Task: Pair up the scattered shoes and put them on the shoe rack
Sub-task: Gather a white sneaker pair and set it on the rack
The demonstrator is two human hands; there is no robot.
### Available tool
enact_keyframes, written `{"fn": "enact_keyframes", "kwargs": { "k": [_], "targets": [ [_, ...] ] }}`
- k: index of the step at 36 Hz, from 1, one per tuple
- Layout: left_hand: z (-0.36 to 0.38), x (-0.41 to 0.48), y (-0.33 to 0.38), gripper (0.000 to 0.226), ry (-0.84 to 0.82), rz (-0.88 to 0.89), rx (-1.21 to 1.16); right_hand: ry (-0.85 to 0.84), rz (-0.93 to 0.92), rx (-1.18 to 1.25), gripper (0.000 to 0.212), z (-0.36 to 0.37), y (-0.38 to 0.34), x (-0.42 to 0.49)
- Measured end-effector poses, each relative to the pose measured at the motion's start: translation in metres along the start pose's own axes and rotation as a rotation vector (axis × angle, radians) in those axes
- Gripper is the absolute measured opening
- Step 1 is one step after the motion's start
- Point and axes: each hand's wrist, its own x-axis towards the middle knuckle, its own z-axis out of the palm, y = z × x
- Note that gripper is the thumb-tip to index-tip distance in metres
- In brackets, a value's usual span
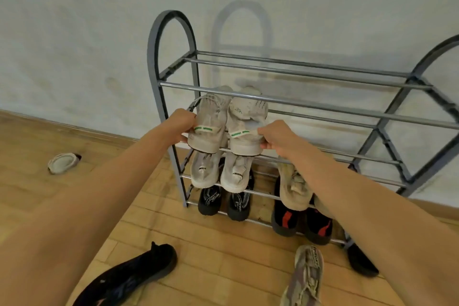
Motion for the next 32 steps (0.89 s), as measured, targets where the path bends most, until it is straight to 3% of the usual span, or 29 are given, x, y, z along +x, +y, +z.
{"fn": "enact_keyframes", "kwargs": {
  "k": [5,11,21,25,29,32],
  "targets": [
    [0.004,0.013,0.002,0.019,0.026,-0.016,0.011,-0.051,0.013,0.029,0.004,0.009,0.000,0.002],
    [0.007,0.024,-0.005,0.022,0.055,0.013,0.033,-0.024,0.000,0.088,0.028,0.008,0.004,0.001],
    [0.006,0.029,-0.018,0.031,0.142,0.062,0.089,-0.047,0.007,0.155,0.038,0.009,0.008,-0.011],
    [0.008,0.023,-0.025,0.035,0.143,0.122,0.058,-0.035,-0.038,0.125,0.040,0.009,0.013,-0.018],
    [0.012,0.009,-0.040,0.026,0.183,0.184,-0.059,-0.025,-0.078,0.144,0.034,0.007,0.016,-0.029],
    [0.015,-0.014,-0.050,0.028,0.239,0.235,-0.140,0.030,-0.163,-0.022,0.029,0.005,0.016,-0.045]
  ]
}}
